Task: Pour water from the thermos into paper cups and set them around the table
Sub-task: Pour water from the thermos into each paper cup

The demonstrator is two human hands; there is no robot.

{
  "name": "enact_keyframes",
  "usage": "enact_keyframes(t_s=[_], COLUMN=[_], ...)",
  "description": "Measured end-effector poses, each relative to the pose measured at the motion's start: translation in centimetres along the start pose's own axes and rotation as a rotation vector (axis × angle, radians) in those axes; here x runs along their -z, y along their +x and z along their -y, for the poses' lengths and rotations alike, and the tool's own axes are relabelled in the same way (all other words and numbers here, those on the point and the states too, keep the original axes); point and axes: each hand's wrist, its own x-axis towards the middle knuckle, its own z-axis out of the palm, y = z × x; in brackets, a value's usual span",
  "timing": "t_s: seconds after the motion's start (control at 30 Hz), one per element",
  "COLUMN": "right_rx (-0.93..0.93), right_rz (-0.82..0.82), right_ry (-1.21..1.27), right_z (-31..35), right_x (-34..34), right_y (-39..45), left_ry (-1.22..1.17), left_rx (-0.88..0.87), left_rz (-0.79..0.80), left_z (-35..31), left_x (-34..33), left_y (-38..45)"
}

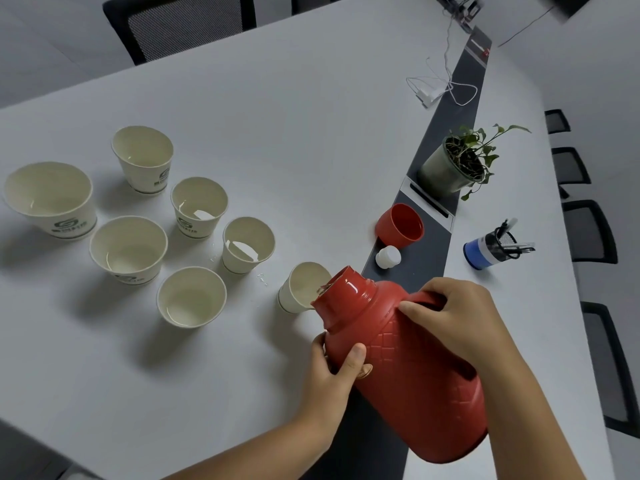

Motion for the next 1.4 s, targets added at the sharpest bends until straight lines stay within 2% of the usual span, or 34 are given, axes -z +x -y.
enact_keyframes(t_s=[1.03,1.23,1.4], right_rx=[0.035,-0.047,-0.079], right_rz=[-0.01,0.002,-0.052], right_ry=[0.039,0.199,0.374], right_z=[-0.2,-1.9,-3.8], right_x=[-0.2,-0.3,-1.3], right_y=[0.7,0.3,-0.7], left_ry=[0.081,0.123,0.245], left_rx=[0.036,-0.017,-0.064], left_rz=[-0.01,-0.002,0.024], left_z=[0.2,-0.4,-1.2], left_x=[0.2,0.1,0.4], left_y=[0.3,0.3,0.1])
